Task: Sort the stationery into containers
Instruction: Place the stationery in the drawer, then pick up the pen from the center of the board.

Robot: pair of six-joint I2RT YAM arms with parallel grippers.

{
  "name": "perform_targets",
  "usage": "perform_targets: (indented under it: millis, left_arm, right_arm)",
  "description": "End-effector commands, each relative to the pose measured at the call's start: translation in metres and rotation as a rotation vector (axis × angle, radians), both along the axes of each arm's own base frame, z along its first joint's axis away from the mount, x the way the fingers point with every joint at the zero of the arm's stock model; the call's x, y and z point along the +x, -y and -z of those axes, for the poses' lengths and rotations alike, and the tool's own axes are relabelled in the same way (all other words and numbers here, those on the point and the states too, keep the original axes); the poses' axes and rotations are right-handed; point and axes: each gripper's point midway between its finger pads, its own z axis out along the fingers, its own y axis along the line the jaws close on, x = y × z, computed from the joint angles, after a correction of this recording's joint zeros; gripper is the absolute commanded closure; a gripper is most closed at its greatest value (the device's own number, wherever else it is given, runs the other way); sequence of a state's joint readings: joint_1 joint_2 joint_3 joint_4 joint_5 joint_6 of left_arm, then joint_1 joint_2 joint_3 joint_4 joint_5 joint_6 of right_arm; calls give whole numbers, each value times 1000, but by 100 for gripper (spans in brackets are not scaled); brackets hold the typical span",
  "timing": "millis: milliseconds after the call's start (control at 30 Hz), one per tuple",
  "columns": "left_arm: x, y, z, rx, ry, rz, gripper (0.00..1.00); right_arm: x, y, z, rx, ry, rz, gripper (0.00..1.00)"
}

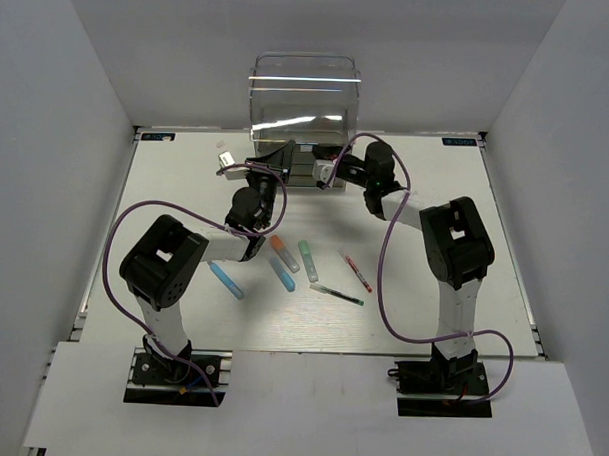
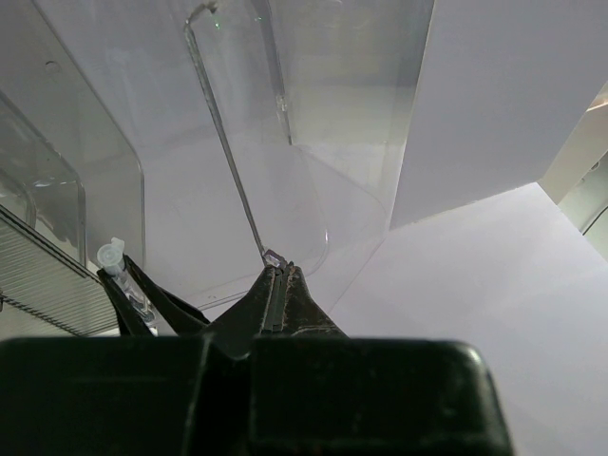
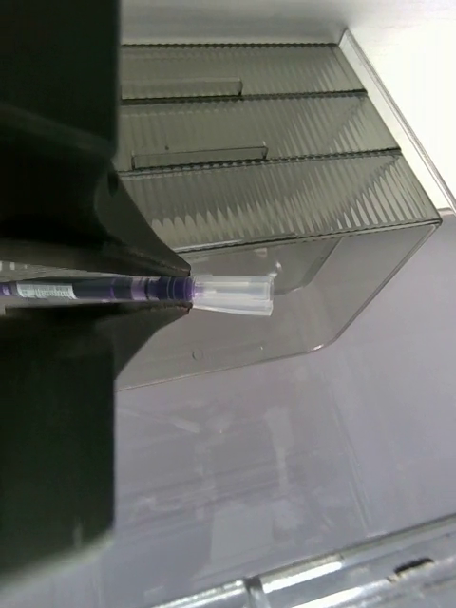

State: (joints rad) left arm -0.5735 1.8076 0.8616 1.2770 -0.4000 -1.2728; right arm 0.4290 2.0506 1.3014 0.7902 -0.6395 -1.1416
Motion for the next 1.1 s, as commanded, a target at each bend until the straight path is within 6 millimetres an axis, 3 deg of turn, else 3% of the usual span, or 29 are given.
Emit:
perform_targets:
  millis: [0, 33, 133, 333, 367, 400, 433, 500, 533, 567, 600, 667, 733, 800, 833, 867, 900, 967, 1000, 1033, 1067]
  left_arm:
    - [-11, -4, -47, -48, 100, 8, 100]
    - [-11, -4, -47, -48, 100, 8, 100]
    - [-11, -4, -47, -48, 100, 8, 100]
    - [-13, -5, -51, -53, 107, 8, 100]
    - [-13, -5, -51, -53, 107, 8, 100]
    - [-13, -5, -47, -48, 100, 8, 100]
    - [-13, -5, -47, -48, 100, 8, 100]
    - [-12, -6, -47, -51, 98, 0, 100]
    - [-14, -8, -47, -52, 98, 0, 100]
    - [-14, -8, -47, -52, 98, 0, 100]
    - [-14, -8, -47, -52, 98, 0, 100]
    - [-15, -8, -43, -46, 89, 0, 100]
    - [-14, -10, -39, -44, 79, -8, 100]
    - [-15, -10, -41, -49, 86, -8, 100]
    - [-15, -10, -41, -49, 86, -8, 100]
    - [-15, -10, -41, -49, 86, -8, 100]
    - [-15, -10, -41, -49, 86, -8, 100]
    - [-15, -10, -41, -49, 86, -8, 100]
    - [-15, -10, -41, -49, 86, -8, 100]
    - [-15, -10, -41, -49, 86, -8, 100]
    - [-15, -10, -41, -49, 86, -8, 100]
  right_arm:
    - [6, 0, -23, 33, 31, 21, 78]
    - [7, 1, -24, 35, 32, 24, 71]
    - [3, 0, -24, 40, 21, 13, 65]
    - [-12, 0, -33, 73, 11, -28, 62]
    - [-19, -2, -46, 92, 32, -53, 62]
    - [-25, 0, -41, 95, 20, -64, 62]
    - [-32, 3, -54, 123, 2, -76, 65]
    - [-52, 2, -44, 140, -84, -136, 72]
    - [-62, 4, -54, 155, -102, -158, 81]
    - [-75, 8, -41, 154, -182, -163, 86]
    - [-84, 11, -50, 169, -196, -167, 90]
    - [-105, 16, -32, 147, -342, -167, 97]
    - [-124, 25, -13, 115, -470, -147, 97]
    - [-141, 31, -8, 88, -579, -126, 73]
    - [-153, 37, 16, 33, -713, -105, 64]
    - [-157, 40, 21, 11, -764, -80, 48]
    - [-173, 49, 42, -51, -922, -45, 41]
    - [-183, 59, 61, -96, -1025, 15, 28]
    - [-198, 67, 77, -130, -1114, 47, 26]
    - [-200, 71, 78, -125, -1131, 72, 26]
    - [-206, 79, 92, -139, -1167, 124, 26]
